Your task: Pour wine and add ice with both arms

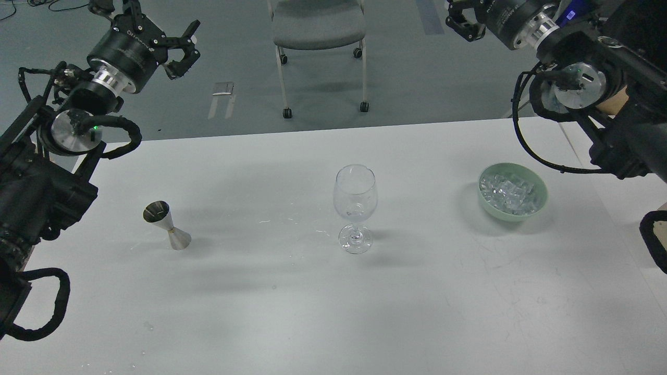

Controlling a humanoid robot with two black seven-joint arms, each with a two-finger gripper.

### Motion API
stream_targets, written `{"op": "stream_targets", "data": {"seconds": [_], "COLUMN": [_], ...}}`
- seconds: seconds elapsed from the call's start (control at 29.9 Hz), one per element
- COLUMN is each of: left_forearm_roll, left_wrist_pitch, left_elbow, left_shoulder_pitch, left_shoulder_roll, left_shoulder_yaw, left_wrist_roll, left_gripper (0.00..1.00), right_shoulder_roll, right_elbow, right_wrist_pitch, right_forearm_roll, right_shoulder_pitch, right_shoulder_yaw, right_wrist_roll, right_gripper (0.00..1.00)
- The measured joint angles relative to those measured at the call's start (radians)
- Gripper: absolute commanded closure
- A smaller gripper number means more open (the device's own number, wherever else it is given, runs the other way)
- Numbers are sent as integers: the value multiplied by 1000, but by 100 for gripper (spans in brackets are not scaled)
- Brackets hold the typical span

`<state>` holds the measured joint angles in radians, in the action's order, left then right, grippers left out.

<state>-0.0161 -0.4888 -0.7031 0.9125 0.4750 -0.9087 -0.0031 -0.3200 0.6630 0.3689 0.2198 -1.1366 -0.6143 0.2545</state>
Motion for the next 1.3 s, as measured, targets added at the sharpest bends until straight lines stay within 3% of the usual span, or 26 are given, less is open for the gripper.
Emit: {"op": "stream_targets", "data": {"seconds": [0.23,0.37,0.57,0.7,0.97,1.14,1.3], "left_forearm_roll": [168,271,408,450,495,491,437], "left_wrist_pitch": [25,71,199,264,274,273,265], "left_elbow": [-260,-429,-672,-801,-1011,-1020,-1016], "left_shoulder_pitch": [-160,-308,-633,-851,-1296,-1416,-1445], "left_shoulder_roll": [202,326,427,416,309,196,100], "left_shoulder_yaw": [0,-45,-258,-429,-699,-732,-727], "left_wrist_roll": [132,146,157,178,190,226,266], "left_gripper": [2,2,2,2,2,1,1], "right_shoulder_roll": [3,6,10,11,2,6,8], "right_elbow": [-2,-2,-3,-3,4,4,4], "right_wrist_pitch": [-1,-2,-2,-3,-1,-1,-1], "right_forearm_roll": [3,5,9,10,10,10,10], "right_shoulder_pitch": [2,4,18,26,26,23,14], "right_shoulder_yaw": [2,2,2,19,49,50,51], "right_wrist_roll": [-3,-3,-3,-3,-3,-3,-3], "right_gripper": [0,0,0,0,0,0,0]}}
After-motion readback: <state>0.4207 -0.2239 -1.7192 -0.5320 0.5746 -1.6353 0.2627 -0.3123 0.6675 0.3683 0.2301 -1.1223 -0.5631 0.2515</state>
